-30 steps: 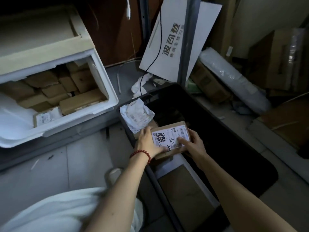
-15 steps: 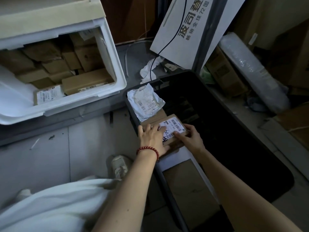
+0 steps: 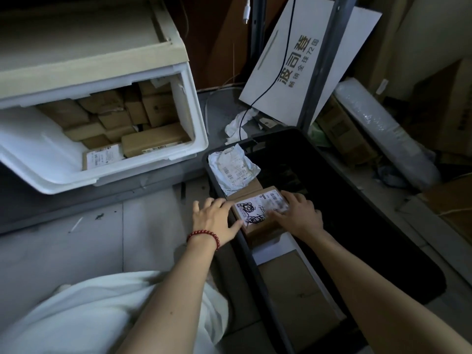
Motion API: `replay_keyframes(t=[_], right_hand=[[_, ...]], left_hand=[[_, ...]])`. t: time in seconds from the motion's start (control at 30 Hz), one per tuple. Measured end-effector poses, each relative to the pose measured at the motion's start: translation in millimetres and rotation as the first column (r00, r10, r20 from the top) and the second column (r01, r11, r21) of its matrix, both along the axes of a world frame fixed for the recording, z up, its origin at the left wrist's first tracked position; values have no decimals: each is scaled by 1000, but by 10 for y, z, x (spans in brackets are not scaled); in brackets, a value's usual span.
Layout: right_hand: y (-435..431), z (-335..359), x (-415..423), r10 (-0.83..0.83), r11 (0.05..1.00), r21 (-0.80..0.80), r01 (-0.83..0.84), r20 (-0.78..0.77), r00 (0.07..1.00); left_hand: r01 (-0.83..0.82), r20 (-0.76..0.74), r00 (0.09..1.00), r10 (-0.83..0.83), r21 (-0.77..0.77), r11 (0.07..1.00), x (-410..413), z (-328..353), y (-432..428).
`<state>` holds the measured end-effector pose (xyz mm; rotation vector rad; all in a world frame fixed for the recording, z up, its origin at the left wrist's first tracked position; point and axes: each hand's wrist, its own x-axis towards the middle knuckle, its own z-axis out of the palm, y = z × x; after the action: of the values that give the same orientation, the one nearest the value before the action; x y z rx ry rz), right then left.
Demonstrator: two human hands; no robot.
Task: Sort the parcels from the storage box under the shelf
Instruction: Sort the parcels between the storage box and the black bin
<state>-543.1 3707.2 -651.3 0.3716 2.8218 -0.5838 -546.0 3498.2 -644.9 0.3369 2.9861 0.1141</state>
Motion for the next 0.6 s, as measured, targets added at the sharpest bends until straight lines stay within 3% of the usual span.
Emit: replay_keyframes(t=[0.27, 0.6], right_hand=[[-363, 665, -91, 183, 982, 77, -173, -158, 970], [-1467, 1920, -112, 404, 910, 85, -406, -400, 823]], left_hand=[[-185, -47, 982, 185, 18, 983, 92, 572, -440], [-283, -325, 904, 279, 36, 959, 289, 1928, -1314]])
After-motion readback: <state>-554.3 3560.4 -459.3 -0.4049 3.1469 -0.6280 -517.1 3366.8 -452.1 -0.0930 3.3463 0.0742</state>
